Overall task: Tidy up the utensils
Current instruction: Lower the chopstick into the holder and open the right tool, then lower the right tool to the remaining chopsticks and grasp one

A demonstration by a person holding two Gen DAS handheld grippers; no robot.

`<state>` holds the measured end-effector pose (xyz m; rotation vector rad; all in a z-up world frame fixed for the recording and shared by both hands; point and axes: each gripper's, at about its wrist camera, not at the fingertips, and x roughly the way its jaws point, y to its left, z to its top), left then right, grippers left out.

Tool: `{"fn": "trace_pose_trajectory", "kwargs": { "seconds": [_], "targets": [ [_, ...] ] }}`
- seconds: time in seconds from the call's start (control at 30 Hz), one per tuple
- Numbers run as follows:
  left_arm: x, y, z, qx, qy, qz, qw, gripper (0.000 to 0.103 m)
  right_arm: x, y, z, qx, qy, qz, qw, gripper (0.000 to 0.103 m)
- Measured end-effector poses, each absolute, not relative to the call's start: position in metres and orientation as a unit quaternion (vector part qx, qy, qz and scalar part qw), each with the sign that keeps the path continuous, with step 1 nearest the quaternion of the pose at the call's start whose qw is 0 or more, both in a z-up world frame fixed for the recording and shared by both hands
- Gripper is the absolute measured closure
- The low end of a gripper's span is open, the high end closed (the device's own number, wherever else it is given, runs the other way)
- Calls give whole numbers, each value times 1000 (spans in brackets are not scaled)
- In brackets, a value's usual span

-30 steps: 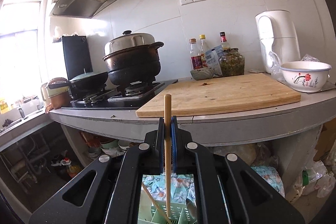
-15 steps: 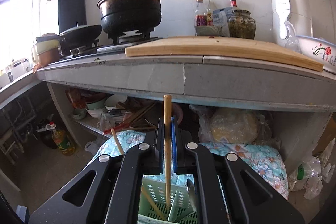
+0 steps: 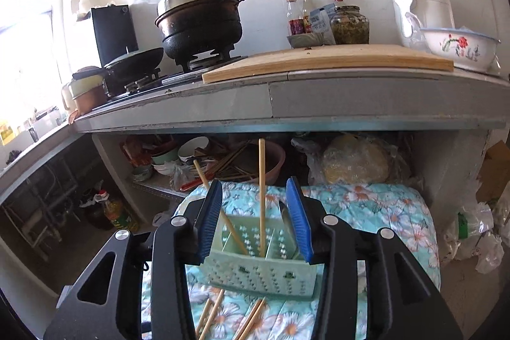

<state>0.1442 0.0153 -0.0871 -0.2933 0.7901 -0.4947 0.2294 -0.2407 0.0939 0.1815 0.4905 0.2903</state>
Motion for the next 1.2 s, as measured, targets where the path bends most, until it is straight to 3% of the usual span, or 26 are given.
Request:
{"fn": "trace_pose_trajectory", "kwargs": {
  "seconds": [0.37, 0.47, 0.57, 0.73, 1.07, 1.2],
  "targets": [
    [135, 15, -90, -115, 396, -219, 884, 68, 164, -228, -43, 173, 423, 183, 870, 62],
    [134, 18, -93, -121, 400, -218, 882, 69, 155, -220, -73, 221, 448, 201, 843, 67],
    [134, 19, -95, -124, 405, -227, 877, 78, 156, -208, -85, 248, 460, 221, 823, 72],
    [131, 22, -99, -133, 412, -235, 870, 82, 174, -176, -90, 225, 491, 239, 807, 75],
    [126, 35, -100, -152, 414, -242, 864, 84, 195, -150, -124, 206, 544, 223, 782, 91],
    [127, 37, -101, -161, 416, -248, 860, 84, 195, -149, -135, 217, 552, 221, 774, 93]
  ]
}}
